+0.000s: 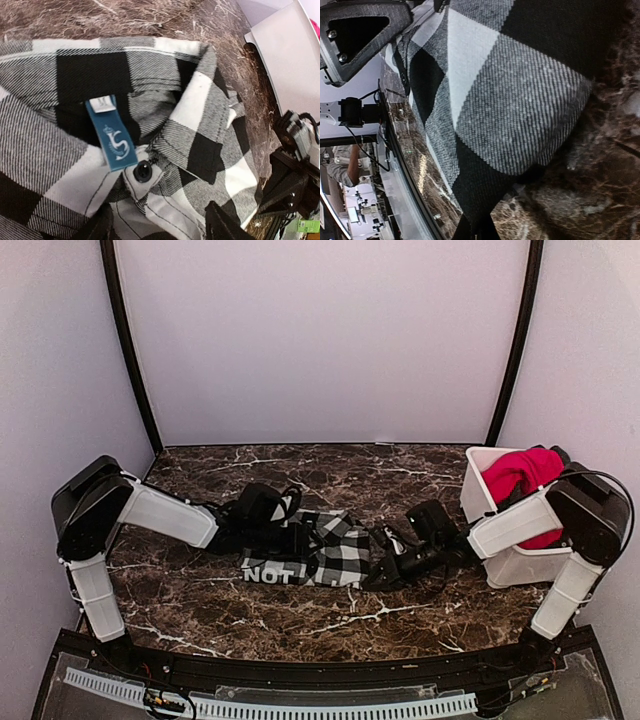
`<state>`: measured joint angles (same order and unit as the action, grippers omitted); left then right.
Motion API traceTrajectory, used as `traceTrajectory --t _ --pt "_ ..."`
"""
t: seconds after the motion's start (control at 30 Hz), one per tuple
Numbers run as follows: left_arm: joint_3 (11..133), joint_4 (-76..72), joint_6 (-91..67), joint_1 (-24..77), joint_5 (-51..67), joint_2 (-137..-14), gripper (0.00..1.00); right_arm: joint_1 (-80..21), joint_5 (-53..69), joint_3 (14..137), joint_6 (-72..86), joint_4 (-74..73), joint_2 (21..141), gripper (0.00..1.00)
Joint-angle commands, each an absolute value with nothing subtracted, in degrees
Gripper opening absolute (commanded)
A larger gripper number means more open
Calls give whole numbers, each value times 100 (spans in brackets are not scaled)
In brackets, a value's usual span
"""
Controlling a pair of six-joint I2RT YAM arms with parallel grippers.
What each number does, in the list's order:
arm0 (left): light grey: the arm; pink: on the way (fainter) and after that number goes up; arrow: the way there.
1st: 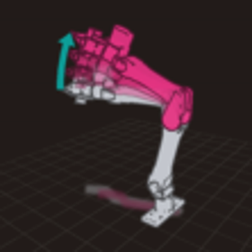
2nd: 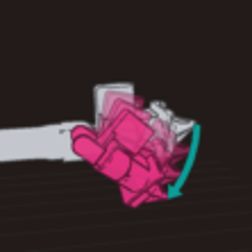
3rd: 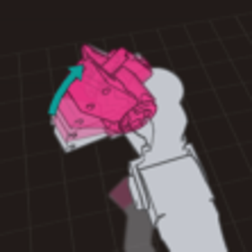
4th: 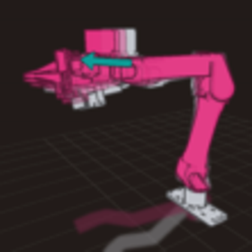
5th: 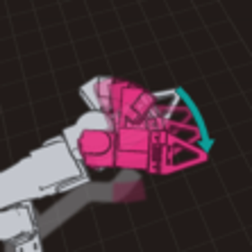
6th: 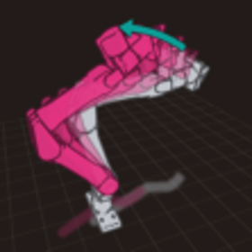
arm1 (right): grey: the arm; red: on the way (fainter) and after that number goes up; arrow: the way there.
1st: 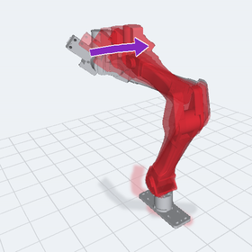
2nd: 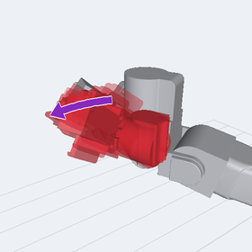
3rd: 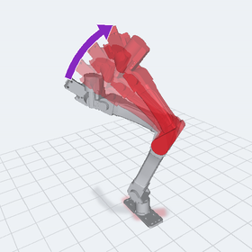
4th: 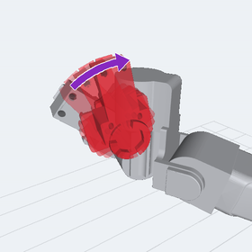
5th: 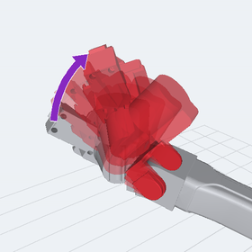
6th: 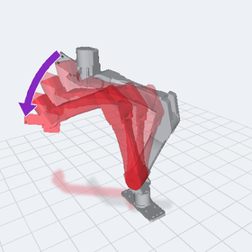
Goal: Fold and stack the mixed laundry pile
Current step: Adjust the square-folded shirt at the center of the board.
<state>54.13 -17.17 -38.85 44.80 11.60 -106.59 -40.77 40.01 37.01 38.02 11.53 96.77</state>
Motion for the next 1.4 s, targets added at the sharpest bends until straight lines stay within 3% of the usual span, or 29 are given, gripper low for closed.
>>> traceTrajectory --t 0.0,0.07,0.27,0.4,0.67,0.97,1.17,1.37 --pt "4975 -1405 -3804 4357 1127 -10198 69 -3953 3588 4034 2835 -545 9551 0" --pt "4843 -1541 -3678 4359 1244 -9800 75 -3955 3727 4268 2607 -817 9419 2" --pt "4732 -1086 -3466 4350 1365 -8589 85 -3955 3372 4975 2066 -1887 8333 55" --pt "4384 -1267 -3580 4348 1951 -8365 94 -3978 3723 5254 2238 -1567 8094 68" --pt "3730 -2727 -4151 4350 2696 -8815 97 -4267 4792 5470 3249 552 9598 69" --pt "3209 -3546 -4558 3801 2618 -9832 97 -4065 4652 5380 3057 849 11086 66" --pt "3178 -2799 -4264 3762 2181 -9450 97 -3810 3947 5306 2659 177 10925 63" --pt "3754 -790 -3810 3757 1091 -8303 99 -4027 2546 6143 2140 -1449 10050 64"
